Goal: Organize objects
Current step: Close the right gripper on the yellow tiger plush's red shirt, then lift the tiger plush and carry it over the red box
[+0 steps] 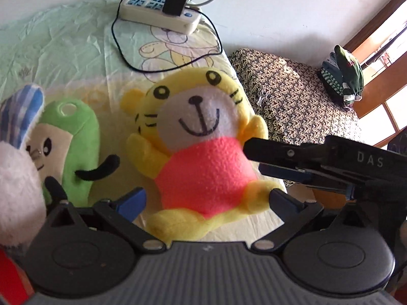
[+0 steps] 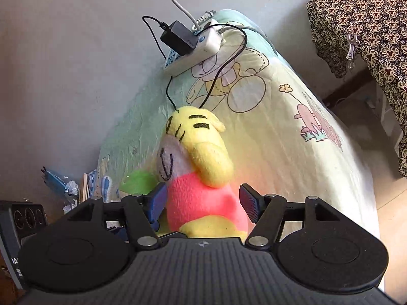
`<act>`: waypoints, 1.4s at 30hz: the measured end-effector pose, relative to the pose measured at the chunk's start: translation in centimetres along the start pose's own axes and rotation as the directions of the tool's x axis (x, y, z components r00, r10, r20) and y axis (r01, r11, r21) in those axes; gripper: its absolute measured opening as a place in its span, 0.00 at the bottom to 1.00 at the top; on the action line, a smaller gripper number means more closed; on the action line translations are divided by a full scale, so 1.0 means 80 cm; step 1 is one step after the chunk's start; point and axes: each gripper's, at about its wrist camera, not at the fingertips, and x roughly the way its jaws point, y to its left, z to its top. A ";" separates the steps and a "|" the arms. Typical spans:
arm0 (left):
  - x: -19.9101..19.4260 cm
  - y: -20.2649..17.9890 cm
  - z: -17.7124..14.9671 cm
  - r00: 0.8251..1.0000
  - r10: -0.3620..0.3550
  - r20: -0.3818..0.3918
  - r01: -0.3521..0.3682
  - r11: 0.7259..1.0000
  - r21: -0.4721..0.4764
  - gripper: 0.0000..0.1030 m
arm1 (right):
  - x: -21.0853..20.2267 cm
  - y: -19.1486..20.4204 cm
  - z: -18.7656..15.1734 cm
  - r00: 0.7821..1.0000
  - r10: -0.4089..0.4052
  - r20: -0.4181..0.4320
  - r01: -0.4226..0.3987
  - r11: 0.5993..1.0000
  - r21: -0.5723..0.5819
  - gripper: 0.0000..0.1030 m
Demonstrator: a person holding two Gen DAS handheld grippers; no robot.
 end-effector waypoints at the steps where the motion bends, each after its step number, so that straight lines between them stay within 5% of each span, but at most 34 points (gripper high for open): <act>1: 0.004 0.001 0.001 1.000 -0.001 -0.007 0.001 1.000 0.000 1.00 | 0.004 -0.002 0.000 1.000 0.001 -0.002 -0.001 1.000 -0.001 0.64; 8: 0.032 0.018 0.004 0.998 0.022 -0.059 -0.022 1.000 0.000 0.99 | 0.031 -0.018 0.009 0.998 0.027 -0.049 -0.027 1.000 0.003 0.65; 13: 0.035 0.013 0.012 0.999 0.023 -0.027 -0.022 0.999 0.037 0.98 | 0.043 -0.023 0.012 0.996 0.072 -0.061 -0.071 0.997 0.023 0.65; 23: 0.029 -0.013 0.013 1.000 0.008 0.015 -0.009 0.994 0.111 0.82 | 0.030 -0.016 0.007 0.993 0.106 -0.056 -0.105 0.994 0.022 0.49; 36: -0.051 -0.039 -0.016 0.990 0.003 0.143 -0.024 0.989 0.144 0.80 | -0.030 0.028 -0.023 0.984 0.174 0.030 -0.171 0.983 -0.070 0.49; 42: -0.102 -0.039 -0.047 0.972 0.044 0.233 -0.078 0.987 0.141 0.80 | -0.047 0.062 -0.040 0.971 0.239 0.026 -0.234 0.964 -0.126 0.49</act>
